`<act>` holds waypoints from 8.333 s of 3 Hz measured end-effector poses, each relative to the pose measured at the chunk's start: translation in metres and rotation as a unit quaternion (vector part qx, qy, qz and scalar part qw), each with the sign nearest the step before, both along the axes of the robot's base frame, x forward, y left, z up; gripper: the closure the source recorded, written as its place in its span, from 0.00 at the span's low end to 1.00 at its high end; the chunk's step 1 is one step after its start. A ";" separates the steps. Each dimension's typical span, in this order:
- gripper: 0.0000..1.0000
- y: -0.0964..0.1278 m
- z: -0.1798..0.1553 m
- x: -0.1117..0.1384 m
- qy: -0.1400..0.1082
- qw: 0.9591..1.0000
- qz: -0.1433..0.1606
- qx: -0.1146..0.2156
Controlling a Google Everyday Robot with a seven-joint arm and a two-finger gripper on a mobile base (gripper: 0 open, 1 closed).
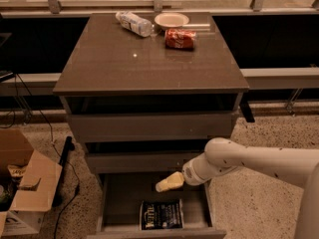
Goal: Pick blue chip bag from bottom drawer and place on counter
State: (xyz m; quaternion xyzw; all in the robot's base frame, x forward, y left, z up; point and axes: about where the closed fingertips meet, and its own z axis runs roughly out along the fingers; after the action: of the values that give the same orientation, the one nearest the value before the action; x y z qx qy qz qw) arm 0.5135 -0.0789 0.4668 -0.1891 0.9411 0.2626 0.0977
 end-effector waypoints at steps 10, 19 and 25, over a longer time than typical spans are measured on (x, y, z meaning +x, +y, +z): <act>0.26 0.021 -0.334 -0.021 0.300 0.939 -0.170 -0.007; 1.00 -0.002 -0.096 -0.019 0.109 0.979 -0.117 0.130; 1.00 -0.094 0.412 0.047 -0.277 0.953 0.009 -0.119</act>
Offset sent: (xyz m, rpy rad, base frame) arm 0.0053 0.0192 -0.0719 -0.0134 0.1067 -0.1491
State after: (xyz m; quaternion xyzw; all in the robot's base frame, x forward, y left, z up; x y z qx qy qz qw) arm 0.5609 -0.1732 0.8784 -0.2732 0.8996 0.0869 0.3294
